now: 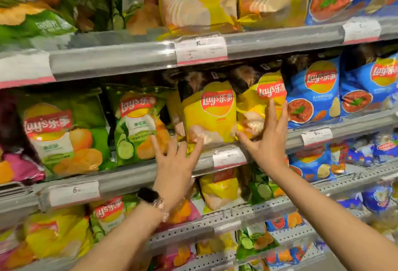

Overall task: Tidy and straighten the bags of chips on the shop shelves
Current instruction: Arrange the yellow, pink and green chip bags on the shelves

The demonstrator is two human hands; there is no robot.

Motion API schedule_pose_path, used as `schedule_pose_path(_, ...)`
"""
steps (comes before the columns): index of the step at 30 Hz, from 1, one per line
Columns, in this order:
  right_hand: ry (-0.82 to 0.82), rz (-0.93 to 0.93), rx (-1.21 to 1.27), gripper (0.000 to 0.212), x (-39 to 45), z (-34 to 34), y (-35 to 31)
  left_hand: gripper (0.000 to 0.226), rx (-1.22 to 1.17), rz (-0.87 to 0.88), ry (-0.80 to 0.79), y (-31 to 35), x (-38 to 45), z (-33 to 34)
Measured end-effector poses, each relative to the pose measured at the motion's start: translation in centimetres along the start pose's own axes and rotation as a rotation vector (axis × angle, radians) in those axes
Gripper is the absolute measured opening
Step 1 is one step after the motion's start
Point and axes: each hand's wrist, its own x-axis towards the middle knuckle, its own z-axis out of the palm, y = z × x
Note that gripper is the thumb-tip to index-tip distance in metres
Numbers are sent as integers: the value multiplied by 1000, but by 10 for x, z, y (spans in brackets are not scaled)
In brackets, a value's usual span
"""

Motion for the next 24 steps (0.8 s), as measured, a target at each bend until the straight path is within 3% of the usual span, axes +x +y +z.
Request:
schedule_pose_path(9, 192, -150, 63, 74, -12, 22, 19, 99, 98, 60, 332, -9, -6, 40)
schedule_pose_path(18, 236, -298, 226, 50, -59, 10, 51, 90, 137, 45, 367, -12, -4, 50)
schedule_pose_path(21, 264, -261, 140, 45, -93, 6, 76, 90, 120, 41, 357, -11, -3, 47)
schedule_pose_path(24, 148, -142, -32, 55, -110, 12, 98, 90, 126, 33, 351, -10, -4, 46)
